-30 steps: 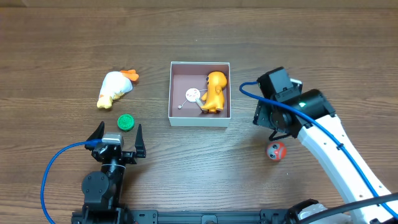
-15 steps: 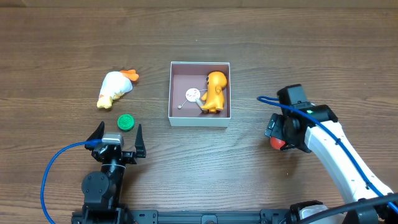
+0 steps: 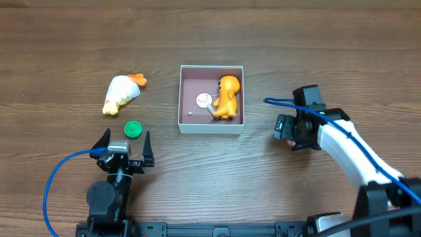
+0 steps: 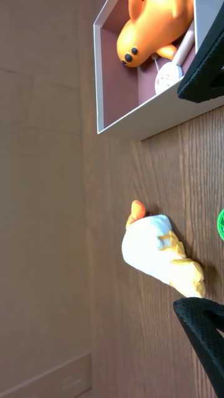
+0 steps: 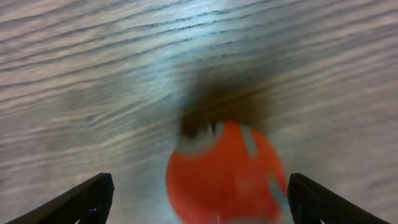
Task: Pack container
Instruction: 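Grasp the red ball with the right gripper, then carry the red ball into the box beside the dinosaur and release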
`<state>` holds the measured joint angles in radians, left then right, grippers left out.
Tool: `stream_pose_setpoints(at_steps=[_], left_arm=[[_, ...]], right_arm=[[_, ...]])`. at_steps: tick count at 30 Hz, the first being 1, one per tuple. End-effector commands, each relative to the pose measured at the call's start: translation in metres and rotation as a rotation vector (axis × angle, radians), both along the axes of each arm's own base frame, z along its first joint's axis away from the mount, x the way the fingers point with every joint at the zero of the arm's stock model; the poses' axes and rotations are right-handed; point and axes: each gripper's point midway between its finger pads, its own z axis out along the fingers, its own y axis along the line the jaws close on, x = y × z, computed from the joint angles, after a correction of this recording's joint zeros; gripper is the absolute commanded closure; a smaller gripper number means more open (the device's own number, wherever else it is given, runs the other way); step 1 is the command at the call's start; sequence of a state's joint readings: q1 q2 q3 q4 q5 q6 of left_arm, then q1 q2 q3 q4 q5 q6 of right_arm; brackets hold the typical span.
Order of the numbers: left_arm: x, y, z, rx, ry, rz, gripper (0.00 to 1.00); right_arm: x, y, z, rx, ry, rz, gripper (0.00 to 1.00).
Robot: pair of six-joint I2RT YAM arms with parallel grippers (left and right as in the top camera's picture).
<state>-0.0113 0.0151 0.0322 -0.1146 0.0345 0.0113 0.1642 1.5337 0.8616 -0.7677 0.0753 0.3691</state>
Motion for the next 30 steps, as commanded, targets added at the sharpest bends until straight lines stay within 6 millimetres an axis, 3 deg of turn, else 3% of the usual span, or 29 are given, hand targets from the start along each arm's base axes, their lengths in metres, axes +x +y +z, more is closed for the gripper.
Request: stream_pose_setpoints(at_steps=[1, 2, 3, 8, 13, 17, 22, 28, 30], left_arm=[[0.0, -0.001, -0.001, 0.018, -0.006, -0.009, 0.0], [0.0, -0.001, -0.001, 0.018, -0.006, -0.009, 0.0], [0.0, -0.001, -0.001, 0.018, -0.006, -0.009, 0.0], [0.0, -0.001, -0.001, 0.018, -0.006, -0.009, 0.0], [0.0, -0.001, -0.001, 0.018, -0.006, -0.009, 0.0], [0.0, -0.001, -0.001, 0.018, -0.006, -0.009, 0.0], [0.0, -0.001, -0.001, 0.018, -0.006, -0.009, 0.0], [0.0, -0.001, -0.001, 0.018, -0.006, -0.009, 0.0], [0.0, -0.001, -0.001, 0.018, -0.006, -0.009, 0.0]], right_arm=[[0.004, -0.001, -0.018, -0.011, 0.022, 0.007, 0.12], [0.006, -0.001, -0.021, -0.013, 0.02, 0.007, 0.17], [0.008, -0.001, -0.023, -0.015, 0.021, 0.007, 0.31], [0.007, -0.002, -0.025, -0.021, 0.03, 0.005, 0.76], [0.01, -0.003, -0.013, -0.03, 0.047, 0.005, 0.87], [0.024, 0.0, 0.015, -0.028, 0.036, 0.009, 0.96], [0.047, 0.013, 0.075, 0.006, -0.027, 0.06, 0.96], [0.068, 0.065, 0.159, 0.12, -0.157, 0.21, 0.96], [0.07, 0.082, 0.176, 0.147, -0.194, 0.257, 0.96]])
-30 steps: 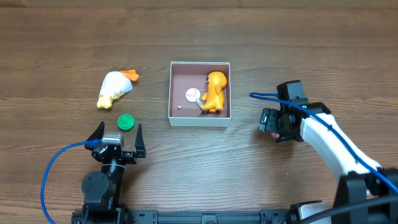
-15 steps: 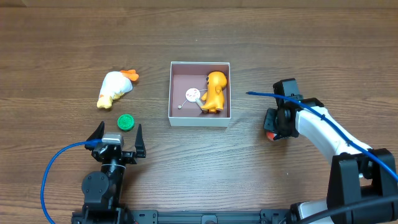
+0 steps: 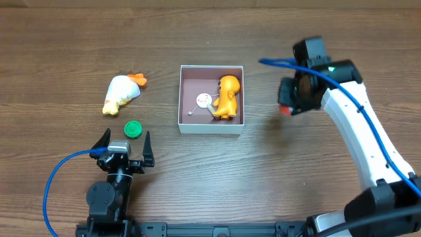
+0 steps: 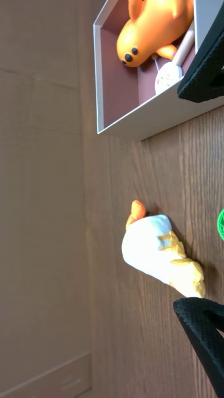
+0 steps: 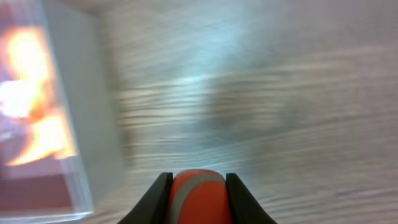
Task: Pack container
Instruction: 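Carry the red ball into the box beside the dinosaur and release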
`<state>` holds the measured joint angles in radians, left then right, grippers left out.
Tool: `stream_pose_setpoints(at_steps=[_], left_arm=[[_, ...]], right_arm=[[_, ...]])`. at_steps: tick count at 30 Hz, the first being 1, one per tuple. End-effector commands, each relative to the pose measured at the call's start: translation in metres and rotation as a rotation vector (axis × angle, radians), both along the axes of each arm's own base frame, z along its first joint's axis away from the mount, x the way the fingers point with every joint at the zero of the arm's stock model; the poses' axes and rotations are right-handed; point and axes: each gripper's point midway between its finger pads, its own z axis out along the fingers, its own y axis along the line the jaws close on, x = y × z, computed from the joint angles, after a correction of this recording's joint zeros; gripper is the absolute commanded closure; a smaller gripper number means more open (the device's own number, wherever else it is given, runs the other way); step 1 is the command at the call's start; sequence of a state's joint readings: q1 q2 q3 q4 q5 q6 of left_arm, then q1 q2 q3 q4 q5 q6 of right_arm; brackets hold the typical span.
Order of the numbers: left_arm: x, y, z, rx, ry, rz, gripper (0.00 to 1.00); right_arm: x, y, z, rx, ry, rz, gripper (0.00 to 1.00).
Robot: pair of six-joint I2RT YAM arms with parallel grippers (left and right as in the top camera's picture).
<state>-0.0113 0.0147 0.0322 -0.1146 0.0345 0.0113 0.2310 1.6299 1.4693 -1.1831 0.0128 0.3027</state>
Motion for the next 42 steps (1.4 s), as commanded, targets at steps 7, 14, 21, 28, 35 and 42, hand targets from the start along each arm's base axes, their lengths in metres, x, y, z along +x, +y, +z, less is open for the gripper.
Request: stream_pose_setpoints(at_steps=[7, 14, 21, 28, 35, 42], left_arm=[[0.0, -0.001, -0.001, 0.018, -0.006, -0.009, 0.0], [0.0, -0.001, -0.001, 0.018, -0.006, -0.009, 0.0], [0.0, -0.001, -0.001, 0.018, -0.006, -0.009, 0.0], [0.0, -0.001, -0.001, 0.018, -0.006, -0.009, 0.0], [0.0, -0.001, -0.001, 0.018, -0.006, -0.009, 0.0], [0.0, -0.001, -0.001, 0.018, -0.006, -0.009, 0.0]], right_arm=[[-0.001, 0.111, 0.063, 0.132, -0.189, 0.335, 0.96], [-0.007, 0.141, 0.035, 0.007, -0.169, 0.443, 0.96], [0.003, 0.151, -0.015, -0.04, -0.074, 0.454, 0.96], [0.006, 0.153, -0.047, -0.067, -0.006, 0.456, 0.96], [0.001, 0.151, -0.067, -0.088, 0.048, 0.461, 0.95], [-0.006, 0.147, -0.083, -0.098, 0.076, 0.463, 0.58]])
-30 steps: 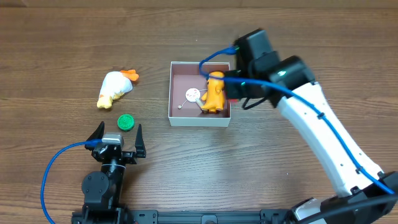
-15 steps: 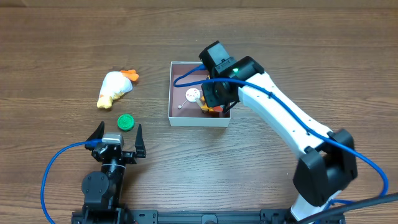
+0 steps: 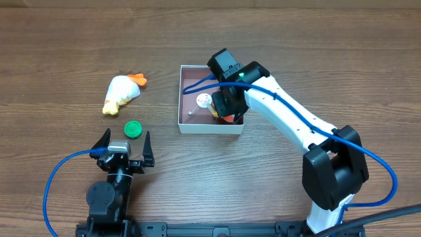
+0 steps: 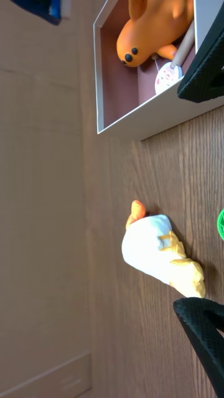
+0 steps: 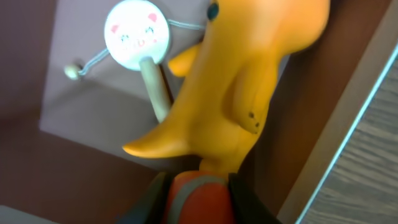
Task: Pack container
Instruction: 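Carry the red ball into the box beside the dinosaur and release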
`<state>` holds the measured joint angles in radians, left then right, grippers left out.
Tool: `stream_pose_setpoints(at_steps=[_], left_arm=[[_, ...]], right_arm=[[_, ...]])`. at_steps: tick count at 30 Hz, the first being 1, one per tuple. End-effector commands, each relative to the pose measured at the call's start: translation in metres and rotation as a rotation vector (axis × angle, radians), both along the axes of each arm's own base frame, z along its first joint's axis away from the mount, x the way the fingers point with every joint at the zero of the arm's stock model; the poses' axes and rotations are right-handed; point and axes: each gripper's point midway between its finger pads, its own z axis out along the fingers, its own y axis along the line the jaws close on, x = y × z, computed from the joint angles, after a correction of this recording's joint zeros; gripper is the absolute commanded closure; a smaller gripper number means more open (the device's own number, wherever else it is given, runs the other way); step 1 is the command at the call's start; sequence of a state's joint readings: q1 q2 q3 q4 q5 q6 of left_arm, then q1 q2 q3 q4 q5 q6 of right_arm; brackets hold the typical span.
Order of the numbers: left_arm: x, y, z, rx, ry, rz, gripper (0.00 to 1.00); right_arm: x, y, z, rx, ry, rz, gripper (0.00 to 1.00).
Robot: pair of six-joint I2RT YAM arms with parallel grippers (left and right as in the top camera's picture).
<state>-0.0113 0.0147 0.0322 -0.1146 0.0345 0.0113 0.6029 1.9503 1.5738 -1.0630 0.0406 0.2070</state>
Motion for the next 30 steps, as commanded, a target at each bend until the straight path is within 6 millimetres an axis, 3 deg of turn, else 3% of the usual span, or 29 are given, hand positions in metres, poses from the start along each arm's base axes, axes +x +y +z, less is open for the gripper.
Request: stream_pose_setpoints(at_steps=[1, 6, 9, 18, 21, 22, 26, 27, 30], left_arm=[[0.0, -0.001, -0.001, 0.018, -0.006, -0.009, 0.0], [0.0, -0.001, -0.001, 0.018, -0.006, -0.009, 0.0], [0.0, -0.001, -0.001, 0.018, -0.006, -0.009, 0.0], [0.0, -0.001, -0.001, 0.018, -0.006, -0.009, 0.0], [0.0, -0.001, -0.001, 0.018, -0.006, -0.009, 0.0], [0.0, -0.001, -0.001, 0.018, -0.006, -0.009, 0.0], [0.0, -0.001, -0.001, 0.018, -0.006, -0.009, 0.0], [0.0, -0.001, -0.001, 0.018, -0.006, -0.009, 0.0], [0.0, -0.001, -0.001, 0.018, -0.006, -0.009, 0.0]], right_arm=[[-0.003, -0.002, -0.004, -0.015, 0.005, 0.004, 0.53], [-0.003, -0.002, -0.004, -0.014, 0.008, 0.005, 0.38], [-0.001, 0.0, 0.0, -0.006, -0.001, 0.005, 0.34], [0.012, 0.014, 0.054, 0.071, -0.078, 0.013, 0.31], [0.012, 0.014, 0.063, 0.086, -0.092, 0.014, 0.32], [0.01, 0.014, 0.065, 0.089, -0.09, 0.015, 0.36], [0.003, 0.009, 0.062, 0.067, -0.057, 0.015, 0.85], [0.002, 0.008, 0.061, 0.064, -0.053, 0.015, 0.93], [-0.002, 0.012, 0.061, 0.082, -0.036, 0.022, 0.96]])
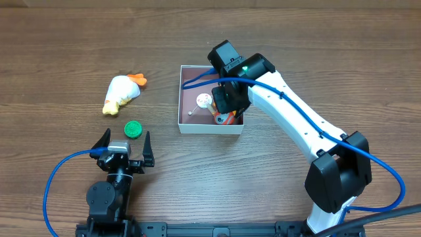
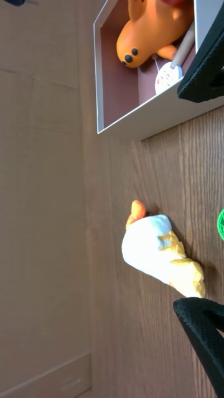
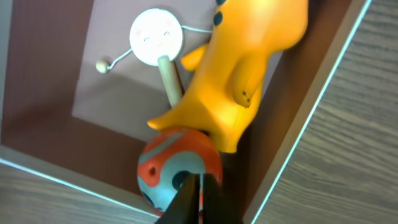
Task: Pack container
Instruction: 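Carry the red ball into the box beside the dinosaur and release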
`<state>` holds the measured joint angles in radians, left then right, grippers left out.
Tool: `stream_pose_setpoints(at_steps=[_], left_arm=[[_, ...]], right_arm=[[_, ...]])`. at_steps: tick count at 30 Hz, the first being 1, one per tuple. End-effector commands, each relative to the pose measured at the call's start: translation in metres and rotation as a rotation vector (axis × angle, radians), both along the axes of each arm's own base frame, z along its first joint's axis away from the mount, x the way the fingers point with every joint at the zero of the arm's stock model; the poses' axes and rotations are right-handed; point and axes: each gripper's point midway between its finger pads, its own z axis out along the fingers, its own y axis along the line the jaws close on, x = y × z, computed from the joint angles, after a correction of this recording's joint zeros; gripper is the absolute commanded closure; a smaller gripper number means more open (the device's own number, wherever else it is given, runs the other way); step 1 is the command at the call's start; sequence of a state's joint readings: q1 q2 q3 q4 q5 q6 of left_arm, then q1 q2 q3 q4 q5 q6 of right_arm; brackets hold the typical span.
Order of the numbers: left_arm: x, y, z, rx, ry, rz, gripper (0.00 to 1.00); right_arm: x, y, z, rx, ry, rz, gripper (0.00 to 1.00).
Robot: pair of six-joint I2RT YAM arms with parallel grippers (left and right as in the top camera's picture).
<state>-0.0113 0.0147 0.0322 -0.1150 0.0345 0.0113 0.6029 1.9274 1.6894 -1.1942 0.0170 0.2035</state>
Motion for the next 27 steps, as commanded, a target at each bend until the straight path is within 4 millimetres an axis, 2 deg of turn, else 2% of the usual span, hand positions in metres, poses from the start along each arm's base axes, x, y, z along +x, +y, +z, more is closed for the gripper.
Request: stream_pose_setpoints(at_steps=[1, 9, 18, 22, 27], left_arm=[[0.0, -0.001, -0.001, 0.018, -0.006, -0.009, 0.0], [0.0, -0.001, -0.001, 0.018, -0.006, -0.009, 0.0], [0.0, -0.001, -0.001, 0.018, -0.006, -0.009, 0.0], [0.0, -0.001, -0.001, 0.018, -0.006, -0.009, 0.0], [0.0, -0.001, -0.001, 0.018, -0.006, -0.009, 0.0]], right_arm=[[0.0, 0.012, 0.023, 0.071, -0.033, 0.018, 0.96], [-0.014, 0.019, 0.007, 0.061, -0.005, 0.05, 0.96], [-0.032, 0.004, -0.03, -0.001, 0.063, 0.048, 0.96], [-0.035, 0.002, -0.046, -0.002, 0.066, 0.045, 0.96], [-0.032, 0.005, -0.048, 0.008, 0.052, 0.045, 0.96]])
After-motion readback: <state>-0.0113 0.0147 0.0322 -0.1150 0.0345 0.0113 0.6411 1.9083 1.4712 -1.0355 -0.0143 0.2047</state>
